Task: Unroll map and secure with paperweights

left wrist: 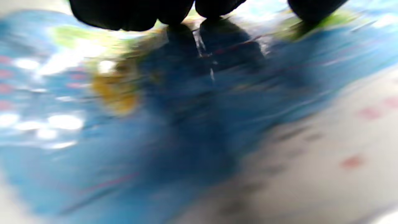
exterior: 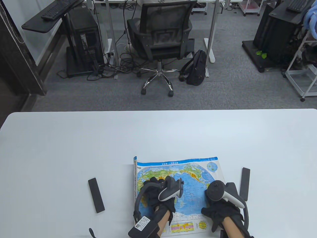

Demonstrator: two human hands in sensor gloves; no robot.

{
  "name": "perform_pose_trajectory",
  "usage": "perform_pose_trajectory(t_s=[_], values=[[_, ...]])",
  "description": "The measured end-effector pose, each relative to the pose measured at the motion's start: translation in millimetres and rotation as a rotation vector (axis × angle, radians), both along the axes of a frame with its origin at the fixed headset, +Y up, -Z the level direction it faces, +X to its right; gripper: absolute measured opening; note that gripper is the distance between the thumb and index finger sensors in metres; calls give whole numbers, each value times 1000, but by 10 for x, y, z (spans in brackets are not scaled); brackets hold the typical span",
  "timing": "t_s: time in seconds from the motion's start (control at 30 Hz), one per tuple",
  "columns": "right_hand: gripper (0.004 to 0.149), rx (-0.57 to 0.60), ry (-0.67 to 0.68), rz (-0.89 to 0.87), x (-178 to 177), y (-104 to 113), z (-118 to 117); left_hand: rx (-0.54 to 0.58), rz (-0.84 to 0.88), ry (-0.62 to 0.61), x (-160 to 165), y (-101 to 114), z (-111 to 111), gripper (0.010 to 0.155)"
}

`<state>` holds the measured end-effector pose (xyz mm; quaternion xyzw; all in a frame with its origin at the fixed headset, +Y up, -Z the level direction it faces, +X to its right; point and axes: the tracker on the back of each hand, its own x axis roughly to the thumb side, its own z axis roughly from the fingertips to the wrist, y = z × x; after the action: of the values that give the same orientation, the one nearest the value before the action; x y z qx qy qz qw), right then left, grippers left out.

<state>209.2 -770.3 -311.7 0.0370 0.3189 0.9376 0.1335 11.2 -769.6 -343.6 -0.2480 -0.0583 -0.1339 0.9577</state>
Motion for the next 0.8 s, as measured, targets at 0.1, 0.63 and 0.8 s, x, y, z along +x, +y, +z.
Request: perform_pose_trajectory(t_s=[0.1, 0.63, 0.8], values=[[73, -4, 4, 8, -3, 3, 0, -46, 146, -6, 201, -40, -36, 79], [80, -34, -3, -49, 48, 1, 0, -269, 389, -37, 546, -368, -22, 82], [80, -37, 6, -43, 43, 9, -1, -288, 363, -22, 562, -370, -30, 81]])
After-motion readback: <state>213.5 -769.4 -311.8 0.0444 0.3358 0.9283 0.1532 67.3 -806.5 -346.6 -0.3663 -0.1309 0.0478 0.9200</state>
